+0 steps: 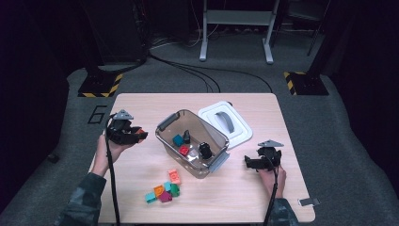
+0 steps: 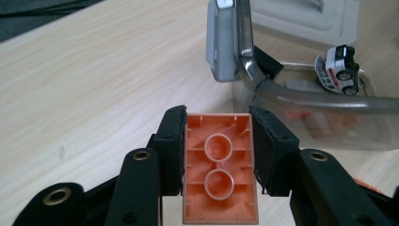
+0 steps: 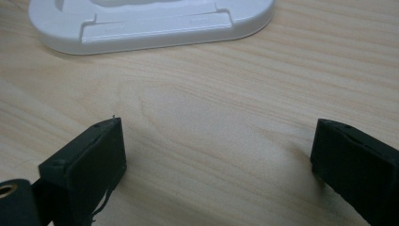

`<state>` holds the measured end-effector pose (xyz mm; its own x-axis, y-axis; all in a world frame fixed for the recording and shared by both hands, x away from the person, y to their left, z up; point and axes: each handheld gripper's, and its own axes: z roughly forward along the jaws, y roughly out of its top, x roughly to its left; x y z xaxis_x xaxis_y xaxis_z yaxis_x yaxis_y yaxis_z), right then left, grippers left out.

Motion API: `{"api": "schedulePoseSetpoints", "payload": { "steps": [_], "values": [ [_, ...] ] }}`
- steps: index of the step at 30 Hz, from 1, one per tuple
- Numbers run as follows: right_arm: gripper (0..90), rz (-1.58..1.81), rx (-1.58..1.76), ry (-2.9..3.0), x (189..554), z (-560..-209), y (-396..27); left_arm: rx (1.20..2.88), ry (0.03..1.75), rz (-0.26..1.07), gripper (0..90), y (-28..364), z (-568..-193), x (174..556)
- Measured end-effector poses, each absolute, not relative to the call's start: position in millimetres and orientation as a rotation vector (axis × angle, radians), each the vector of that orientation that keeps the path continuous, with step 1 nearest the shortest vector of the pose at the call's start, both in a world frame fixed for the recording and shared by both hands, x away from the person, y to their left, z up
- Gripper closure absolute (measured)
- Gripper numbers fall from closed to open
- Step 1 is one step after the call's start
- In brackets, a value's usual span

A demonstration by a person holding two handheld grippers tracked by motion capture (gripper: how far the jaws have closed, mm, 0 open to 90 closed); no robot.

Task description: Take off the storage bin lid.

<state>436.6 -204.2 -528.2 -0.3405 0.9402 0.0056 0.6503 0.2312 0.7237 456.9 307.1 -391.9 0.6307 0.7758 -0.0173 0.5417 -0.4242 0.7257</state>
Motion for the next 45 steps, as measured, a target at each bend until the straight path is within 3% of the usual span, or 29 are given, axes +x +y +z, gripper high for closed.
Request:
{"api": "schedulePoseSetpoints", "payload": {
  "steps": [27,45],
  "values": [
    [2.9,0.894,1.459,2.076,437,-528,-204,2.178,0.893,0.445,58.7,258,-355,473],
    [2.9,0.894,1.459,2.076,437,-528,-204,2.212,0.834,0.373,58.6,225,-365,475]
  ]
}}
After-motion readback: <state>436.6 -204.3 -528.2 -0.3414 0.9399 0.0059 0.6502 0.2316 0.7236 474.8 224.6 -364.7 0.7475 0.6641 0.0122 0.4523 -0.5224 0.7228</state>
